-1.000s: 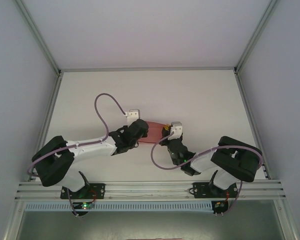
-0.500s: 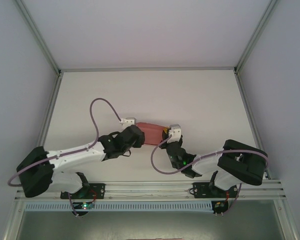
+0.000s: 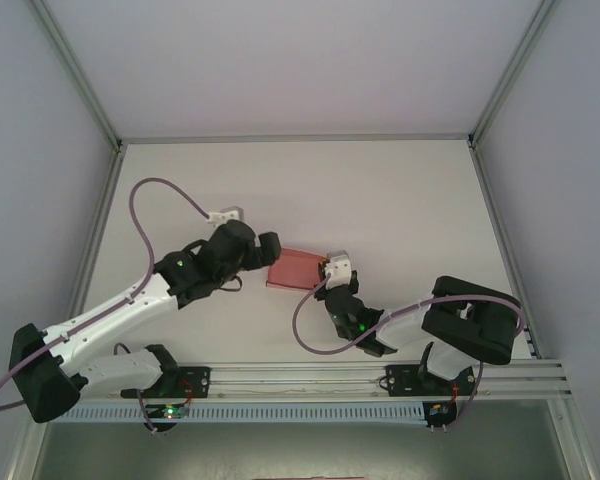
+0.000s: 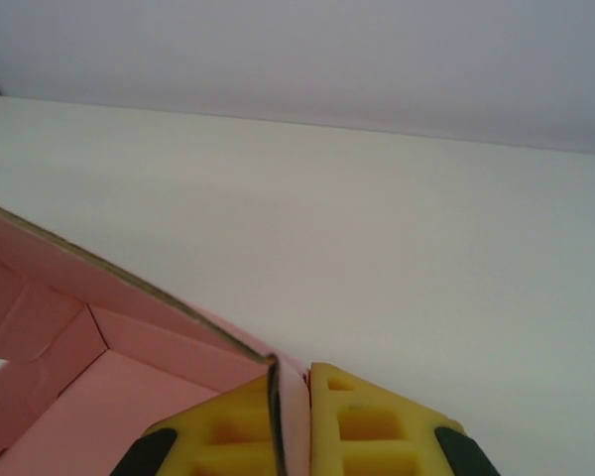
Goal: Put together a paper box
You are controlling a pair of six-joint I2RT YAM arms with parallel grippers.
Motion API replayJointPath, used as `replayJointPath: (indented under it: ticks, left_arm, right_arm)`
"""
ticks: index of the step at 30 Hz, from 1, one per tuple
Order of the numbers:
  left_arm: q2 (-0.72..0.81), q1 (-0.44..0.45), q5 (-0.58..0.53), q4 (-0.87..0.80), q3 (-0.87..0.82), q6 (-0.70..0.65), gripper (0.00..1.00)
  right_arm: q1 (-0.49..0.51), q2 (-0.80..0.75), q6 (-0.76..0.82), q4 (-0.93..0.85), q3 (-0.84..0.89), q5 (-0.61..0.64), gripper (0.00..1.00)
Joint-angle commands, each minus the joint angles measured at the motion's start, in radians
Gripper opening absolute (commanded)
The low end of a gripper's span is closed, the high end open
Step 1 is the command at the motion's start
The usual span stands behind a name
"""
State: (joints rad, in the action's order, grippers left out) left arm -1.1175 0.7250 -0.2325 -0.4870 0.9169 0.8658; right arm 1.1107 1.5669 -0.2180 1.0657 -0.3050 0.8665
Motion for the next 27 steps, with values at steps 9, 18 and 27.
replayJointPath:
  ticks: [9,18,27]
  left_arm:
    - [-0.285,-0.202,0.322,0.151,0.066,-0.05,1.0]
    - [-0.408,-0.204,0.409,0.301,-0.05,-0.022,0.79]
    - [-0.485,-0.205,0.427,0.397,-0.102,-0.014,0.68]
  right_arm:
    - [0.014,0.062,0.173,-0.157,0.056,-0.158,0.06]
    - [0.014,0.067,0.175,-0.23,0.027,-0.196,0.13]
    - [0.014,-0.147,0.143,-0.421,0.037,-0.38,0.42]
